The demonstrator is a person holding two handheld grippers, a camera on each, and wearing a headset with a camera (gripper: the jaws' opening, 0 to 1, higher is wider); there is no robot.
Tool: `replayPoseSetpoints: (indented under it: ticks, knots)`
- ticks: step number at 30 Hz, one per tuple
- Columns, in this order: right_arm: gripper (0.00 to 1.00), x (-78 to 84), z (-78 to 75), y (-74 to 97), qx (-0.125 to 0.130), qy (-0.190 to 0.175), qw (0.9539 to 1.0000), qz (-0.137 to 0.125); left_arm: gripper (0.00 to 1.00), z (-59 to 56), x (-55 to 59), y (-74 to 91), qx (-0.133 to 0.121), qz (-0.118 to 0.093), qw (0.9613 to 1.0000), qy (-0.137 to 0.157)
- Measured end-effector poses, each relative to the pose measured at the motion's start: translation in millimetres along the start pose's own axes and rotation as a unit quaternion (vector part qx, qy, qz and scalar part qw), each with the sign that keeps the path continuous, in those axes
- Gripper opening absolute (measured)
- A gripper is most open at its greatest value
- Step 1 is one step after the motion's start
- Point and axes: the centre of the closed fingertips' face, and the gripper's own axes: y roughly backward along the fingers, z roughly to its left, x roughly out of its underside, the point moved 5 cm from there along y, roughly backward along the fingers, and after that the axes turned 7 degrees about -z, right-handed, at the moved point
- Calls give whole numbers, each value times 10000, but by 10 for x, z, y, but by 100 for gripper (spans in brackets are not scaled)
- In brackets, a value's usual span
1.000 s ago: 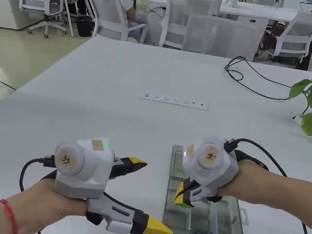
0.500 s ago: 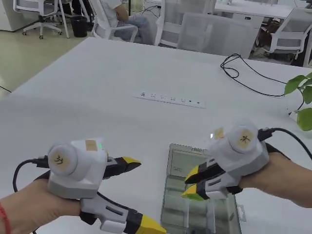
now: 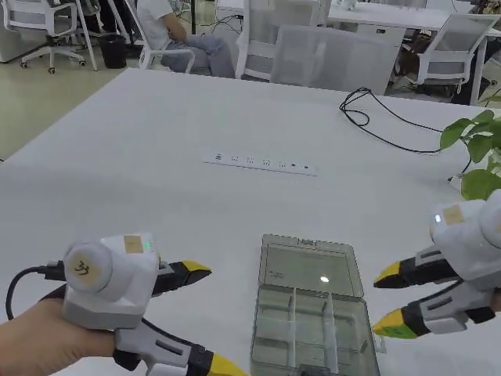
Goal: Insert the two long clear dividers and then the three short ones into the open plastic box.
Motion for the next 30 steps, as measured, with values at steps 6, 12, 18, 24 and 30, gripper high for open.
replayPoseSetpoints:
  ticks: [6, 12, 18, 24, 30]
  knots:
    - [51, 559, 15, 97, -46, 170, 9970, 750, 100, -9, 11, -8, -9, 14, 10000, 18]
    - [51, 842, 89, 54, -192, 328, 9931, 1110, 100, -13, 13, -4, -4, 36, 10000, 33]
    - [50, 1044, 46, -15, -328, 574, 9865, 1500, 100, -4, -9, 0, -10, 20, 10000, 62]
    - [50, 1133, 7, -56, -427, 663, 9825, 1687, 100, 2, -9, -5, -13, 28, 10000, 72]
    - [48, 1180, -4, -86, -449, 744, 9806, 1759, 100, 13, -15, -6, -20, 23, 10000, 73]
